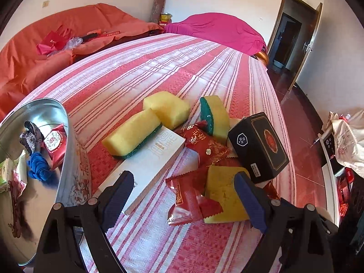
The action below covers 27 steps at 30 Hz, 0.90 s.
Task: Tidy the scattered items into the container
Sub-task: 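Grasp a red snack packet with the left gripper while the right gripper grasps another red packet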
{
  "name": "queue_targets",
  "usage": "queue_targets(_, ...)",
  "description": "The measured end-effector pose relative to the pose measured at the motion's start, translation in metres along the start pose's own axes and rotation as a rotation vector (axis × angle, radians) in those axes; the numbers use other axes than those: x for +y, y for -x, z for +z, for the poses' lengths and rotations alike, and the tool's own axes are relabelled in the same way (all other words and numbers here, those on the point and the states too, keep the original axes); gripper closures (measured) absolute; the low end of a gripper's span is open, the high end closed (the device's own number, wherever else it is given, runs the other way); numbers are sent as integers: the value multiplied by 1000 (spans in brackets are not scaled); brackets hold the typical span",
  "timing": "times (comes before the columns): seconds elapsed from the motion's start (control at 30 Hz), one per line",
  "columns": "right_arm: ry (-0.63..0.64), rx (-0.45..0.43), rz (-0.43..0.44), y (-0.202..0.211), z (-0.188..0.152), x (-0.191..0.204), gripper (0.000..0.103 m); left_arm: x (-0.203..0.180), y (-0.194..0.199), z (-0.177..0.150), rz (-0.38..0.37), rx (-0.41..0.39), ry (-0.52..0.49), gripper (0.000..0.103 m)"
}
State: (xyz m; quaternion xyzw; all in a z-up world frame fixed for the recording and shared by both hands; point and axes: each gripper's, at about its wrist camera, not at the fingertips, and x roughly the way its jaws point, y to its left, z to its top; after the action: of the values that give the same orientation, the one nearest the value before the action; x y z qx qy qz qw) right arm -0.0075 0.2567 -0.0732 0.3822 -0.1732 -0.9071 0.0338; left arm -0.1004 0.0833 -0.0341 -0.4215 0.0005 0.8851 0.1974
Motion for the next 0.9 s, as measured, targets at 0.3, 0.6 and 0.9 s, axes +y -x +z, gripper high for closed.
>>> queue_targets(0.3, -2, 1, 0, 0, -1, -1, 53, -1, -20, -13, -40, 76, -3, 54)
queue_targets(0.6, 22, -3, -17, 0, -3, 1, 53, 10, -4, -32, -29, 21, -21, 75)
queue_targets(0.9, 71, -35, -52, -7, -6, 14, 51, 27, 1, -47, -29, -71, 37, 75)
